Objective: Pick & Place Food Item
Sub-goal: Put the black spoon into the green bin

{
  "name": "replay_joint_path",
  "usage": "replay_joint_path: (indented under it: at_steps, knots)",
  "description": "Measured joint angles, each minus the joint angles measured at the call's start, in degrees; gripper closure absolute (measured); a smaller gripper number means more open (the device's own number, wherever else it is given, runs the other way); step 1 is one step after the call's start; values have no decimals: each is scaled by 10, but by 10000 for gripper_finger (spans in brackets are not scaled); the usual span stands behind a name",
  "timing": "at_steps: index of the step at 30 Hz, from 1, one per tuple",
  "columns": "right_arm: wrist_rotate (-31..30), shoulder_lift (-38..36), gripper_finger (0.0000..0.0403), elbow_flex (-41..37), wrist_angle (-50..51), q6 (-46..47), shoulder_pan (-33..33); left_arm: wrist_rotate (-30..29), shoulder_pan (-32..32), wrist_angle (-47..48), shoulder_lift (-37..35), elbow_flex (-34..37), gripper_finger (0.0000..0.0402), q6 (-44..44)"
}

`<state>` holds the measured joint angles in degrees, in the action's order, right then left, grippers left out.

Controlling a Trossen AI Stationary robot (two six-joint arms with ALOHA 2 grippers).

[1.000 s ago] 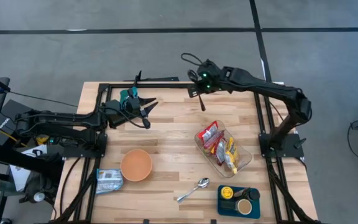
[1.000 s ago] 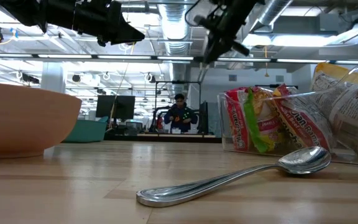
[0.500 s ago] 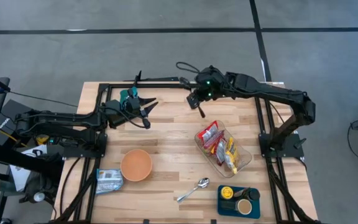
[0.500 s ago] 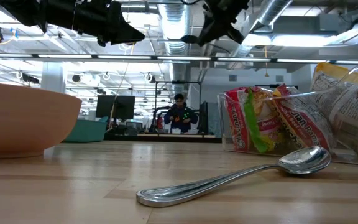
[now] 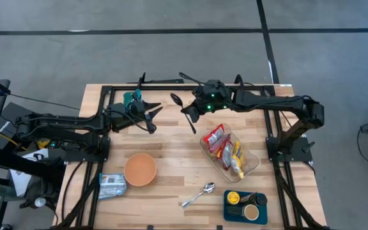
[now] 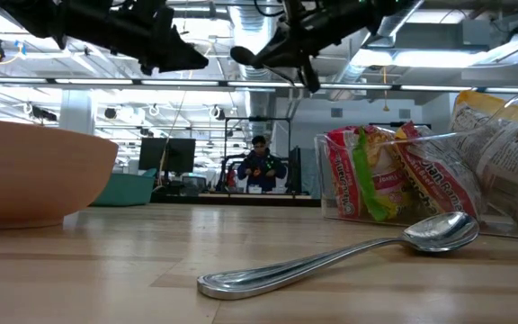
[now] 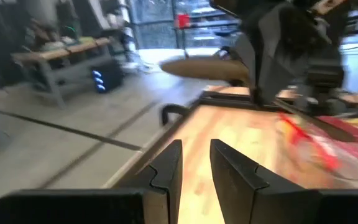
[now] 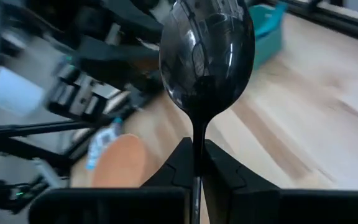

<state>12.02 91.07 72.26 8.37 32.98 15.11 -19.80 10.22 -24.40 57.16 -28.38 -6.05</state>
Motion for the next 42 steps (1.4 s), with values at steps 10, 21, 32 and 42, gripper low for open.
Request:
replay_joint_path:
  at_steps: [10, 21, 32, 42]
  knots:
    - [72, 0, 395, -31, -156, 5, 0, 195, 0, 11, 0, 0, 325, 97]
    - [102, 0, 395, -31, -315, 0, 1, 384, 6, -89, 0, 0, 325, 234]
    - [148, 4, 395, -30, -448, 1, -14, 451, 41, -172, 0, 0, 325, 320]
    - [224, 81, 395, -16, -604, 87, -16, 525, 41, -174, 5, 0, 325, 339]
